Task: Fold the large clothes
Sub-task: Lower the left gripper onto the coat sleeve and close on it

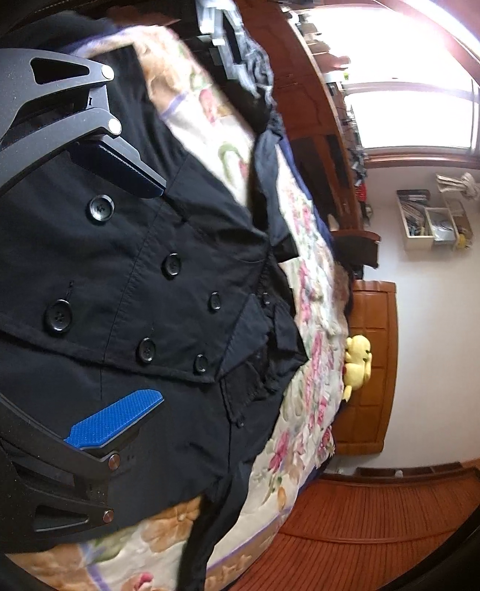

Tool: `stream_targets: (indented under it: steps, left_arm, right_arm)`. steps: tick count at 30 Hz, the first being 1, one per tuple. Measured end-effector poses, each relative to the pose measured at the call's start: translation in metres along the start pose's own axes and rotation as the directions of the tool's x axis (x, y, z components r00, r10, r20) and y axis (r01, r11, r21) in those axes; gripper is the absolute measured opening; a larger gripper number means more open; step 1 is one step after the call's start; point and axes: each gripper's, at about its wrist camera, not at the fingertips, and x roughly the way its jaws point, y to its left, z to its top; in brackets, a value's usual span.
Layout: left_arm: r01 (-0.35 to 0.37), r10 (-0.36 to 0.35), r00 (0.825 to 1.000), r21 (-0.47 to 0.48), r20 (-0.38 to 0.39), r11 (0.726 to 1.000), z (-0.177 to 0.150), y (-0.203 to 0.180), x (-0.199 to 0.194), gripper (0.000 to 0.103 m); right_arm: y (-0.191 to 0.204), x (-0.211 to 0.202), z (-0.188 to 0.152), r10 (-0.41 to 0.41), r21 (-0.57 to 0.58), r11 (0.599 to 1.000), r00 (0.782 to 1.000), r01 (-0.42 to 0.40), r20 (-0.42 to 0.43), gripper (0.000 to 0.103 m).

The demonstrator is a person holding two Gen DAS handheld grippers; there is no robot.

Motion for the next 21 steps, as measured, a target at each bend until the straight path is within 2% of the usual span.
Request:
stream_targets:
  steps: [5, 8, 13, 19, 21]
  left_arm:
    - [-0.021, 0.021, 1.000, 0.033, 0.012, 0.999, 0.019, 0.015, 0.031, 0.103]
    - [-0.043, 0.043, 0.999, 0.041, 0.000, 0.998, 0.028, 0.029, 0.053, 0.103]
    - [-0.095, 0.095, 0.994, 0.010, -0.055, 0.995, 0.039, 0.058, 0.099, 0.103]
    - [-0.082, 0.066, 0.986, -0.097, -0.153, 0.992, 0.052, 0.092, 0.149, 0.103]
    - [-0.091, 0.073, 0.982, -0.101, -0.173, 0.991, 0.056, 0.096, 0.157, 0.103]
  right_arm:
    - [-0.011, 0.009, -0.012, 0.038, 0.021, 0.999, 0.997, -0.036, -0.070, 0.103]
    - [-0.009, 0.006, -0.013, 0.036, 0.001, 0.999, 0.997, -0.036, -0.073, 0.103]
    - [-0.018, -0.004, -0.015, 0.048, 0.023, 0.999, 0.996, -0.046, -0.072, 0.103]
    - [-0.029, -0.011, -0.019, 0.065, 0.049, 0.997, 0.997, -0.063, -0.049, 0.103]
    - [-0.026, -0.008, -0.019, 0.063, 0.044, 0.997, 0.997, -0.061, -0.044, 0.103]
